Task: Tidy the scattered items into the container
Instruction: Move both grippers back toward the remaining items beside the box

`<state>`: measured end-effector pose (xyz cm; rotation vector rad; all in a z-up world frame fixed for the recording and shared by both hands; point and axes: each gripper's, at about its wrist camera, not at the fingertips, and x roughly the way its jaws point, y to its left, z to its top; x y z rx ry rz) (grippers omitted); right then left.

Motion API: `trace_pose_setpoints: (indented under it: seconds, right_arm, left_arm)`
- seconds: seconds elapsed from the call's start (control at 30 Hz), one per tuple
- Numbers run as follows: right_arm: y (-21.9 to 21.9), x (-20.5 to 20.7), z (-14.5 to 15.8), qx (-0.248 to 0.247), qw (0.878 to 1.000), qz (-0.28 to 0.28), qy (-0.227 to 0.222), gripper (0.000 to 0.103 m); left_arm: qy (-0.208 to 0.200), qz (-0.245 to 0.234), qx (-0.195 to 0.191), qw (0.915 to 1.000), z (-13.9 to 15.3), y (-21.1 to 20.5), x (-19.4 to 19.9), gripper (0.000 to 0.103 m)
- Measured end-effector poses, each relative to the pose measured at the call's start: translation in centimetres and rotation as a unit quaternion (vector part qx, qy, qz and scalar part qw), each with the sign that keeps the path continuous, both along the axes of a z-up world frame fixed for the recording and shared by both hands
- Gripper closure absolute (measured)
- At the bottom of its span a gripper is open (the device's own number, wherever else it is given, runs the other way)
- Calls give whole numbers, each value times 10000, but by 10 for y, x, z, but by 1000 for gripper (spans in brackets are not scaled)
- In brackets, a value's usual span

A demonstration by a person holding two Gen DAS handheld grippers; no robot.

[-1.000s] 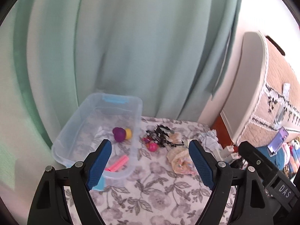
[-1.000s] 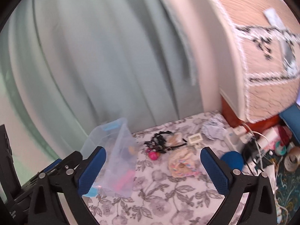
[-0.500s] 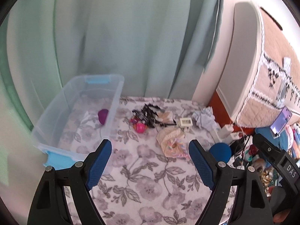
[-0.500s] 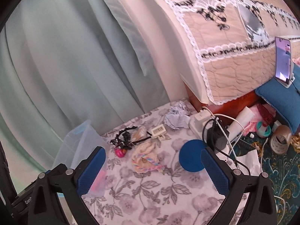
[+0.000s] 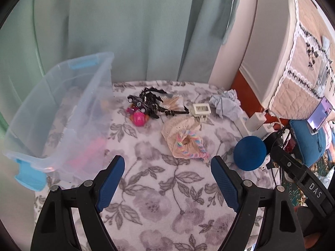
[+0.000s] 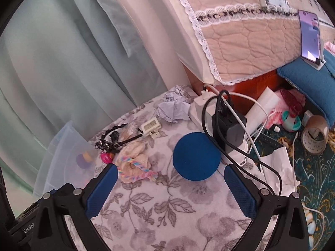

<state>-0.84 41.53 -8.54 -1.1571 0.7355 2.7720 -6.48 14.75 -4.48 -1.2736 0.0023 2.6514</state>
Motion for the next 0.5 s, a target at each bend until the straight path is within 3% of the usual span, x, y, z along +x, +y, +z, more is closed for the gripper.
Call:
trace_pose_setpoints:
  seconds: [0.5]
  right_arm:
    - [-1,-25,-39,102,9988,-127,-454,13]
  left_arm:
    - [-321,-160,87,9993,-43,13,-40,18]
